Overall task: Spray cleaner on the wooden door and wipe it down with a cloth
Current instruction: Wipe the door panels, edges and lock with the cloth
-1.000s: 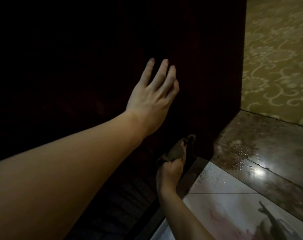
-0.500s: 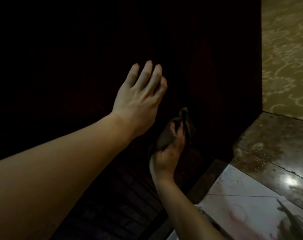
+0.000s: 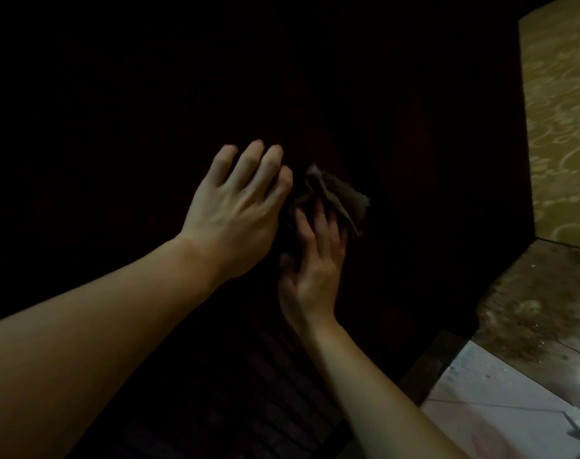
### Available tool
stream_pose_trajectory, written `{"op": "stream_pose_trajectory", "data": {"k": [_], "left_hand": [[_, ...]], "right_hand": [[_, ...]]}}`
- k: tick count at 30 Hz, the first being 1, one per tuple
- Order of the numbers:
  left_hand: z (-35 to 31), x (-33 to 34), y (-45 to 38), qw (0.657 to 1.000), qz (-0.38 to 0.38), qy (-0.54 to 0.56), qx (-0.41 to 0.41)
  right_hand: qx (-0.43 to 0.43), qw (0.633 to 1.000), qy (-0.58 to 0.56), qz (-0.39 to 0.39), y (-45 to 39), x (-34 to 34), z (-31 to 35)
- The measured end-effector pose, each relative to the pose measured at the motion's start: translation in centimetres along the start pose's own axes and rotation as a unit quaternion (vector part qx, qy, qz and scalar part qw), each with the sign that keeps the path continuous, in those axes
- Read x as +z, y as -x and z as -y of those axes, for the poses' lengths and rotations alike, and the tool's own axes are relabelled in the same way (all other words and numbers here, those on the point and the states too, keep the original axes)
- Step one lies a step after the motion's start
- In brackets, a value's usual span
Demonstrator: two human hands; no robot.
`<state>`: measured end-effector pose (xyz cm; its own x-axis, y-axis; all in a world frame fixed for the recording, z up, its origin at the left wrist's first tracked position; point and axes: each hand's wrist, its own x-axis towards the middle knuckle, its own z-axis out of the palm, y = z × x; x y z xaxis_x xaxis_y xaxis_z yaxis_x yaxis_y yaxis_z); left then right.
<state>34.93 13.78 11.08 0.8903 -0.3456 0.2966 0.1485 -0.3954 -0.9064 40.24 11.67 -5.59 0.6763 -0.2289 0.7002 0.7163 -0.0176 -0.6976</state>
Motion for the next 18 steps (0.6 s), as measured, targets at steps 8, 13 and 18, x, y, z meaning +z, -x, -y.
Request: {"op": "stream_pose_trajectory", "data": {"k": [8, 13, 18], "left_hand": [[2.2, -0.2, 1.1, 1.0, -0.017, 0.008, -0.001], [2.6, -0.3, 0.8, 0.999, -0.035, 0.015, -0.003], [2.6, -0.3, 2.5, 0.999, -0.031, 0.038, -0.012]], "right_hand": [[0.139, 0.99, -0.024, -0.008, -1.8, -1.8, -1.5], [-0.081, 0.995, 0.013, 0.062, -8.0, -1.1, 2.6], [-0.115, 0.991, 0.046, 0.042, 0.9, -0.4, -0.8]]}}
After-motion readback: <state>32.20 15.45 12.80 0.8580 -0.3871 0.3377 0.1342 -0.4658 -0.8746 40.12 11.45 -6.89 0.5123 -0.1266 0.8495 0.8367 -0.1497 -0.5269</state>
